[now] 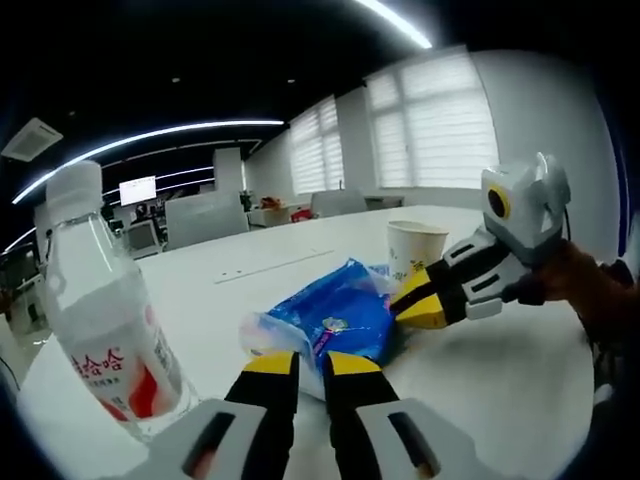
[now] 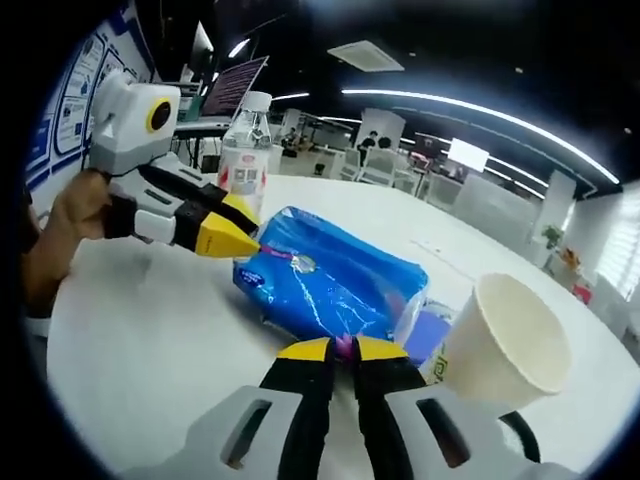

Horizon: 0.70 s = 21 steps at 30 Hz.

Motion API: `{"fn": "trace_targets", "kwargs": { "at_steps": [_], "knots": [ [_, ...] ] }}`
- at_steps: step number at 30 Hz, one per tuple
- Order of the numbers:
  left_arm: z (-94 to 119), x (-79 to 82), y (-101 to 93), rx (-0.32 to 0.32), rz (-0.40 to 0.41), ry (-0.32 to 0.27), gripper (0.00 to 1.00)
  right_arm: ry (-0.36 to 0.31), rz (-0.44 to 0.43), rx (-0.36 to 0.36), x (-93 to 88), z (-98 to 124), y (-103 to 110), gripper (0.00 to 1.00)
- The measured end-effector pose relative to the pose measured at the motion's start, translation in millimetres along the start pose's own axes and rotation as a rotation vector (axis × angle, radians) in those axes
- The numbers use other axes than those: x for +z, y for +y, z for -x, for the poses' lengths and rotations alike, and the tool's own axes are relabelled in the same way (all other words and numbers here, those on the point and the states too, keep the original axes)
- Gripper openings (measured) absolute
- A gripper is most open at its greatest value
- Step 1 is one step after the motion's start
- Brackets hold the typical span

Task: Arrange the tabletop items into an orderly group along one side of the table until the central work area is clear of visible clutter.

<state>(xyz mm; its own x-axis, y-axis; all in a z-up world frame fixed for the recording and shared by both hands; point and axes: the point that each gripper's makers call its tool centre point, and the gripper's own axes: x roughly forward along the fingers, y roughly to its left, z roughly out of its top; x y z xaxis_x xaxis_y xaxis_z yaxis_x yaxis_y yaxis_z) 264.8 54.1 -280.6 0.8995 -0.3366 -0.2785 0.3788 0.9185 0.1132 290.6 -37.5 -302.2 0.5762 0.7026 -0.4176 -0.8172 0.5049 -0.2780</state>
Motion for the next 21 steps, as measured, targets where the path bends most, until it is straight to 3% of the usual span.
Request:
{"fn": "trace_targets", "kwargs": {
  "at_steps": [21],
  "knots": [
    [4.1, 5.0, 5.3, 0.025, -0.016, -0.019, 0.0, -0.038, -0.008, 0.017, 8.3, 5.0, 5.9, 0.0]
  ]
}}
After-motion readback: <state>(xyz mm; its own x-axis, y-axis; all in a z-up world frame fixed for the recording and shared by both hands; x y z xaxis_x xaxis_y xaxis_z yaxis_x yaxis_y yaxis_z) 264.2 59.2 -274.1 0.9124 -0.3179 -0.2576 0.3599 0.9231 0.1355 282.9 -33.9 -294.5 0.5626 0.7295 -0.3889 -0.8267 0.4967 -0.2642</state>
